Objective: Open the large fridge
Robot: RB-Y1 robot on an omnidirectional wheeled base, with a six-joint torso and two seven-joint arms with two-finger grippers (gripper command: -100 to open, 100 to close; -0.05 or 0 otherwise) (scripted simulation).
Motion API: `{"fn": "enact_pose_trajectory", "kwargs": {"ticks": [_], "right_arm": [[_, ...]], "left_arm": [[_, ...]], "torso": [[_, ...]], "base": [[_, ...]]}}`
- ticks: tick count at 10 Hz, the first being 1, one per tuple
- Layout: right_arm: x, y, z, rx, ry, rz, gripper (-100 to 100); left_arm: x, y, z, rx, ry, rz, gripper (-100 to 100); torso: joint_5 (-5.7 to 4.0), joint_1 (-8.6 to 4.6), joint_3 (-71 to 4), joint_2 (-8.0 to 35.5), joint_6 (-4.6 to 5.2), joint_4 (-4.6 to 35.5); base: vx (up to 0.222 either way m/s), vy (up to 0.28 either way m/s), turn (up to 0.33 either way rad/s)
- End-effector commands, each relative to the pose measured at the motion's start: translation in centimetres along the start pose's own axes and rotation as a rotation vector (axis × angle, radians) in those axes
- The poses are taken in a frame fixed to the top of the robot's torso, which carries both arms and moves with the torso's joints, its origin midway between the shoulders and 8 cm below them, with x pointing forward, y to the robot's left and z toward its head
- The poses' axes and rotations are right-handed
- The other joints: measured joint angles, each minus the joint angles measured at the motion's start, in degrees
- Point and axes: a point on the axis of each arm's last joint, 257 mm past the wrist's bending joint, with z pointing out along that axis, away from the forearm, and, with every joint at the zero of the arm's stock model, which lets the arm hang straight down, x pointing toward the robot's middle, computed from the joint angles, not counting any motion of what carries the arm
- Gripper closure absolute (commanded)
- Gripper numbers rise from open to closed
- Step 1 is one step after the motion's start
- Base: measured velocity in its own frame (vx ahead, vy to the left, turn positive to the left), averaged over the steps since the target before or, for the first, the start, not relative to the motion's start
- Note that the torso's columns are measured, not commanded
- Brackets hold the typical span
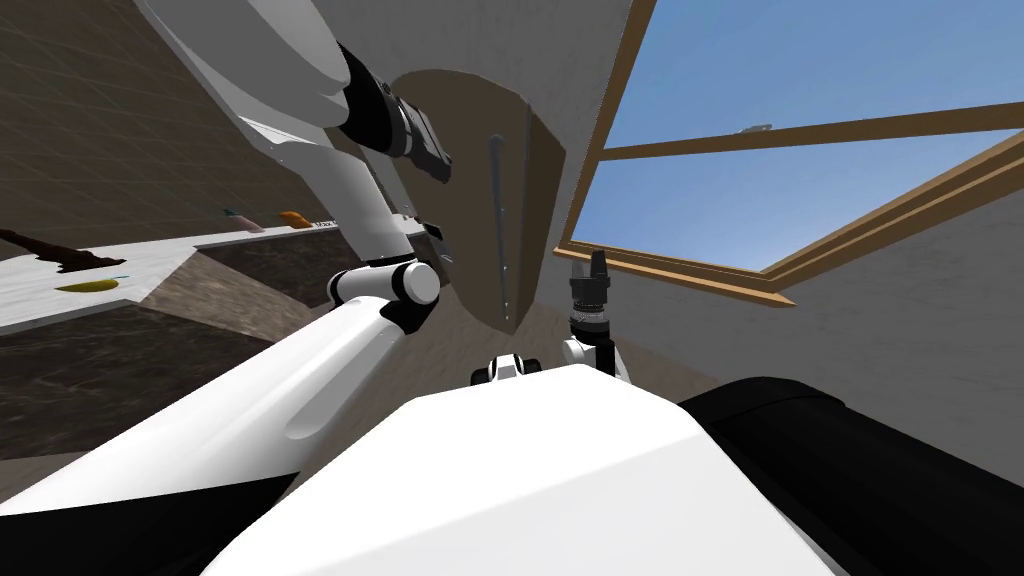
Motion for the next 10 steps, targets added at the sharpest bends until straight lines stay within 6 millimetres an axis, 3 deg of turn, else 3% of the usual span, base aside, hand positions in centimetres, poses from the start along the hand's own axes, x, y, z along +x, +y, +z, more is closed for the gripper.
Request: {"fn": "enact_pose_trajectory", "kwargs": {"ticks": [1,5,6,7,8,10], "right_arm": [[0.0,0.0,0.0,0.000,0.000,0.000,0],[0.0,0.0,0.0,0.000,0.000,0.000,0],[0.0,0.0,0.0,0.000,0.000,0.000,0],[0.0,0.0,0.0,0.000,0.000,0.000,0],[0.0,0.0,0.0,0.000,0.000,0.001,0],[0.0,0.0,0.0,0.000,-0.001,0.001,0]], "left_arm": [[1.8,1.2,-0.3,-0.037,0.068,0.008,100],[5.2,3.2,-1.2,-0.097,0.195,0.030,100],[4.7,2.9,-0.8,-0.088,0.175,0.025,100],[4.5,2.4,-1.2,-0.094,0.154,0.020,-100],[4.5,2.3,-1.3,-0.094,0.147,0.018,-100],[4.3,1.8,-1.7,-0.097,0.126,0.011,-100]], "torso": [[-0.03,-0.01,0.06,0.09,0.01,0.03],[0.16,0.54,-0.04,-0.08,-0.04,-0.02],[0.08,0.24,-0.03,-0.02,-0.02,-0.02],[-0.19,-0.64,-0.06,-0.10,0.03,-0.02],[-0.43,-1.24,-0.19,-0.33,0.07,-0.08],[-0.16,-0.36,-0.06,-0.10,0.04,-0.03]], "base": [[-0.099,0.301,-0.035],[-0.090,0.430,-0.033],[-0.051,0.192,-0.014],[0.058,-0.066,0.030],[0.061,-0.189,0.023],[0.063,-0.209,0.002]]}}
